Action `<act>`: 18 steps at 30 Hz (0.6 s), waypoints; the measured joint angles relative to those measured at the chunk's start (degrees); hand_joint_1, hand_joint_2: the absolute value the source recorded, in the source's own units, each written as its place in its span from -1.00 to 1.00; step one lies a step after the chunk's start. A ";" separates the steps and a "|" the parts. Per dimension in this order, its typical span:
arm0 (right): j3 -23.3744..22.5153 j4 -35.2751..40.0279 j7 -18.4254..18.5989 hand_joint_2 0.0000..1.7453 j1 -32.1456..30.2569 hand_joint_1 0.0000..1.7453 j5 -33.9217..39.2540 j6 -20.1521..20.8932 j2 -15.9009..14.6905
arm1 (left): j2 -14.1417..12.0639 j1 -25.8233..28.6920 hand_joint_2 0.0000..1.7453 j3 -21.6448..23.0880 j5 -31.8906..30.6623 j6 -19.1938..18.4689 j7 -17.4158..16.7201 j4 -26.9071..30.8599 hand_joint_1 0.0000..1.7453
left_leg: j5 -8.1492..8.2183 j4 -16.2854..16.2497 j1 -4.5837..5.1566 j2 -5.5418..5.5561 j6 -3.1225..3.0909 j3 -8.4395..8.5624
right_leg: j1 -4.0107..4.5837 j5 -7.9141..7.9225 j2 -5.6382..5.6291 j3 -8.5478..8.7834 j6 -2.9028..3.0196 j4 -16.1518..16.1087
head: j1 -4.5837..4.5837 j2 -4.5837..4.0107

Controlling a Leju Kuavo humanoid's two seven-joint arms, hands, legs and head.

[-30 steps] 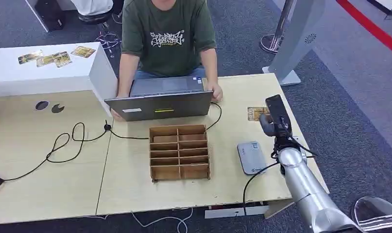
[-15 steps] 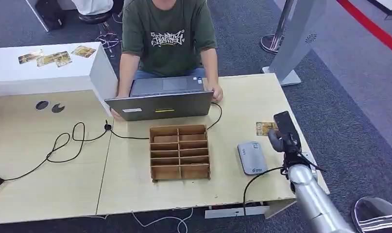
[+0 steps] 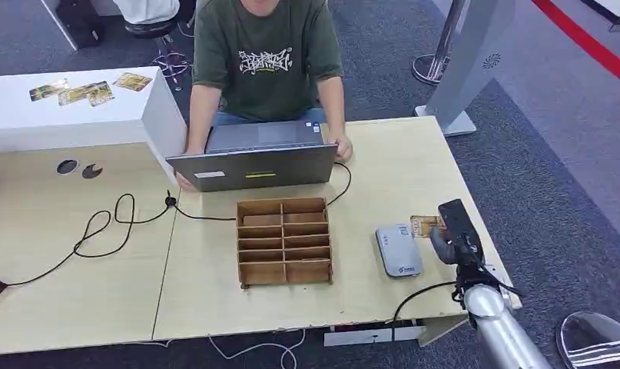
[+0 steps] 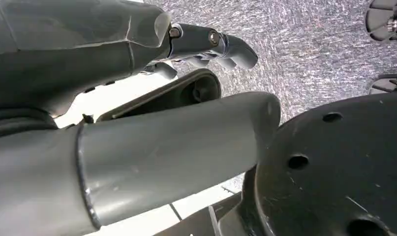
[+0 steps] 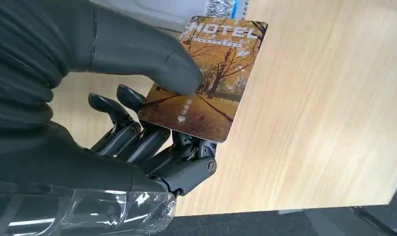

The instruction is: Pass the card to the sensor for recognition and then transmit it.

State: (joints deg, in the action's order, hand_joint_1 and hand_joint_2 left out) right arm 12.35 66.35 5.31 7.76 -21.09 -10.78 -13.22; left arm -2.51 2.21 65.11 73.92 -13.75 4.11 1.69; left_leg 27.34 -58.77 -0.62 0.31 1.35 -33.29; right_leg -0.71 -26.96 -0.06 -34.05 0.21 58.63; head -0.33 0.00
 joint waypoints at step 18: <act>0.18 5.84 -1.44 1.00 -5.35 1.00 -1.79 -1.44 0.37 | 0.52 0.14 -1.00 -1.05 -0.42 -0.11 0.26 -0.35 -1.00 | 0.02 0.00 0.00 -0.01 0.02 -0.01 | 0.00 -0.01 0.00 0.00 0.00 0.01 | 0.02 0.00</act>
State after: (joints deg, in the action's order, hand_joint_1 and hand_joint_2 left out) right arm 12.52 72.19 3.87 2.41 -22.88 -12.22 -12.85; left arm -1.99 2.35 64.06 73.51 -13.86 4.37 1.33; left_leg 27.37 -58.77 -0.62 0.31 1.38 -33.30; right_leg -0.71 -26.97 -0.06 -34.05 0.21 58.63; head -0.31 0.00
